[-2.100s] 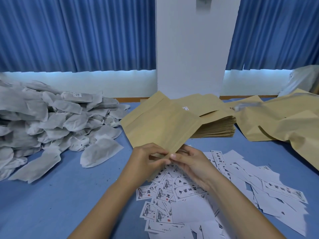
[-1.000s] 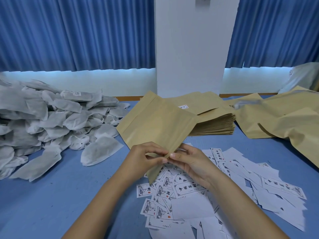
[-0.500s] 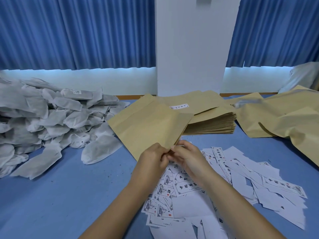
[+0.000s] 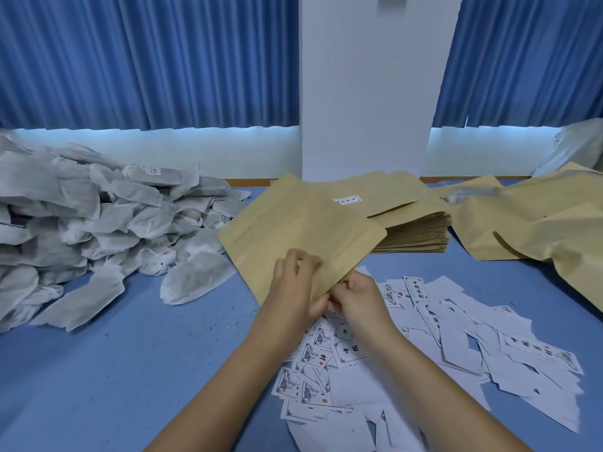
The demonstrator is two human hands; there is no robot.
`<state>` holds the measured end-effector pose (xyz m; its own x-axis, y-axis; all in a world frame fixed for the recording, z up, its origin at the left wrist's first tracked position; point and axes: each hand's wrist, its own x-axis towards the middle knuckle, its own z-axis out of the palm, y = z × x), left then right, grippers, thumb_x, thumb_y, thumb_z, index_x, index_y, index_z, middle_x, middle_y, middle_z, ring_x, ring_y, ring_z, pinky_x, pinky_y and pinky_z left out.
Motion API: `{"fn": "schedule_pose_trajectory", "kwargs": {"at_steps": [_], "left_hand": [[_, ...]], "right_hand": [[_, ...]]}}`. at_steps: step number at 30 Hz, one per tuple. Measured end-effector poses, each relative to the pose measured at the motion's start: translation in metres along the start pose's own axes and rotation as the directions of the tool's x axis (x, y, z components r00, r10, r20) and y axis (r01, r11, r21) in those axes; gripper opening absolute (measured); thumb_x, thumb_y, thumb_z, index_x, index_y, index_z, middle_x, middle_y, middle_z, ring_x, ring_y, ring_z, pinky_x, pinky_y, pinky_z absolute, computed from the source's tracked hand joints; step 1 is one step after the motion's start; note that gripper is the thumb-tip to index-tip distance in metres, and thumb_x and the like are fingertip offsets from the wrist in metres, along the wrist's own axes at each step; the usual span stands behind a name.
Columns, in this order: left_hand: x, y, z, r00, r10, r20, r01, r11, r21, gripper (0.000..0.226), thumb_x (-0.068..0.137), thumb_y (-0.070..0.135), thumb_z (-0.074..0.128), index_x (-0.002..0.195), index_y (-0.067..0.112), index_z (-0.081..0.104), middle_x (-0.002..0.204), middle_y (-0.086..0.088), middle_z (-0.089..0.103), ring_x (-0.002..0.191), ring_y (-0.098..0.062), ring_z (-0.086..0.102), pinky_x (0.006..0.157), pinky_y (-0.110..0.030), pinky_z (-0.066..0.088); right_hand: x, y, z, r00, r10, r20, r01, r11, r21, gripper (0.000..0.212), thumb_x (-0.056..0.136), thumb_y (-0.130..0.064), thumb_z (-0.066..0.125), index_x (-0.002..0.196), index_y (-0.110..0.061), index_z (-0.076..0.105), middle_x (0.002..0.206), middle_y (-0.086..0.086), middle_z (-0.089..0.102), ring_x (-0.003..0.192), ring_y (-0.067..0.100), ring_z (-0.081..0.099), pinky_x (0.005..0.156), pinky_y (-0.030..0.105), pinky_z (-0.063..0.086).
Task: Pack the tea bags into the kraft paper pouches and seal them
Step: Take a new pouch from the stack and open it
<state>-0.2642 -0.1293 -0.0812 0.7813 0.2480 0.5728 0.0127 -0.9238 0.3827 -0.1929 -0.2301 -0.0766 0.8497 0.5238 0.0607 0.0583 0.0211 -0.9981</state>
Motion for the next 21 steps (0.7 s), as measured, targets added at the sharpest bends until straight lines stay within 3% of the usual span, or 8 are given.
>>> {"fn": "schedule_pose_trajectory", "kwargs": {"at_steps": [2, 5, 7, 10, 13, 16, 19, 21], "left_hand": [[-0.001, 0.003, 0.005, 0.997, 0.066, -0.038, -0.058, 0.982, 0.180, 0.052, 0.083, 0.009, 0.070, 0.131, 0.001, 0.051, 0.128, -0.011, 0.053, 0.107, -0.028, 0.053, 0.088, -0.028, 0.046], [-0.002, 0.008, 0.005, 0.998, 0.053, 0.044, -0.060, 0.986, 0.157, 0.057, 0.089, 0.000, 0.055, 0.143, 0.005, 0.038, 0.131, -0.009, 0.055, 0.112, -0.027, 0.056, 0.081, -0.026, 0.042], [-0.002, 0.008, 0.000, 1.000, -0.004, -0.023, 0.007, 0.991, 0.133, 0.058, 0.082, -0.005, 0.059, 0.137, 0.008, 0.049, 0.108, -0.010, 0.066, 0.089, -0.030, 0.063, 0.065, -0.027, 0.038], [0.002, 0.008, -0.016, 0.977, -0.118, -0.178, 0.139, 0.984, 0.112, 0.045, 0.069, -0.014, 0.070, 0.112, -0.001, 0.068, 0.058, -0.013, 0.061, 0.046, -0.029, 0.056, 0.042, -0.028, 0.042], [0.001, -0.001, -0.025, 0.899, 0.064, -0.432, 0.017, 0.983, 0.182, 0.025, 0.074, -0.012, 0.062, 0.094, -0.002, 0.073, 0.051, -0.008, 0.057, 0.040, -0.024, 0.051, 0.035, -0.026, 0.042], [0.000, 0.001, -0.025, 0.883, 0.289, -0.370, -0.197, 0.943, 0.267, 0.030, 0.078, 0.000, 0.045, 0.090, 0.001, 0.072, 0.063, -0.004, 0.060, 0.056, -0.023, 0.058, 0.039, -0.030, 0.043], [0.002, 0.013, -0.017, 0.991, 0.013, -0.134, 0.018, 0.973, 0.230, 0.046, 0.075, 0.004, 0.053, 0.118, 0.018, 0.061, 0.090, 0.002, 0.048, 0.068, -0.021, 0.049, 0.046, -0.031, 0.036], [0.000, 0.009, -0.009, 0.984, -0.154, -0.091, 0.174, 0.946, 0.275, 0.070, 0.076, 0.000, 0.051, 0.137, 0.033, 0.042, 0.096, 0.006, 0.030, 0.066, -0.019, 0.038, 0.052, -0.030, 0.030]], "right_hand": [[-0.001, 0.001, 0.003, 0.999, -0.042, -0.022, 0.041, 0.998, -0.056, 0.030, 0.088, 0.008, 0.047, 0.064, -0.008, 0.043, 0.044, -0.003, 0.038, 0.042, 0.010, 0.034, 0.045, 0.019, 0.027], [0.000, -0.001, 0.001, 0.998, -0.045, -0.033, 0.043, 0.998, -0.054, 0.030, 0.090, 0.005, 0.050, 0.062, -0.007, 0.048, 0.044, -0.005, 0.046, 0.047, 0.013, 0.044, 0.051, 0.023, 0.035], [0.000, -0.001, 0.000, 0.999, -0.030, -0.017, 0.029, 0.997, -0.076, 0.036, 0.092, 0.001, 0.053, 0.058, -0.010, 0.047, 0.046, -0.007, 0.053, 0.047, 0.011, 0.055, 0.056, 0.021, 0.042], [-0.001, -0.001, 0.001, 1.000, 0.011, -0.027, -0.014, 0.991, -0.135, 0.033, 0.094, -0.005, 0.054, 0.066, -0.015, 0.039, 0.054, 0.010, 0.059, 0.048, 0.005, 0.065, 0.043, 0.009, 0.034], [-0.003, -0.006, 0.005, 0.997, 0.056, 0.052, -0.056, 0.998, -0.006, 0.009, 0.092, 0.002, 0.048, 0.085, -0.004, 0.051, 0.060, 0.010, 0.069, 0.056, 0.023, 0.071, 0.044, 0.015, 0.047], [-0.006, -0.013, 0.009, 0.997, -0.005, 0.078, -0.001, 0.998, 0.069, 0.013, 0.091, -0.006, 0.052, 0.093, 0.006, 0.057, 0.067, 0.018, 0.070, 0.057, 0.035, 0.069, 0.049, 0.033, 0.057], [-0.008, -0.010, 0.009, 0.998, -0.054, 0.019, 0.055, 0.995, -0.087, 0.031, 0.095, -0.005, 0.039, 0.080, 0.013, 0.060, 0.059, 0.023, 0.065, 0.047, 0.031, 0.062, 0.052, 0.036, 0.055], [-0.008, -0.006, 0.006, 0.999, -0.039, 0.018, 0.042, 0.982, -0.184, 0.034, 0.093, -0.001, 0.034, 0.075, 0.014, 0.059, 0.052, 0.023, 0.062, 0.042, 0.029, 0.057, 0.053, 0.039, 0.053]]}}
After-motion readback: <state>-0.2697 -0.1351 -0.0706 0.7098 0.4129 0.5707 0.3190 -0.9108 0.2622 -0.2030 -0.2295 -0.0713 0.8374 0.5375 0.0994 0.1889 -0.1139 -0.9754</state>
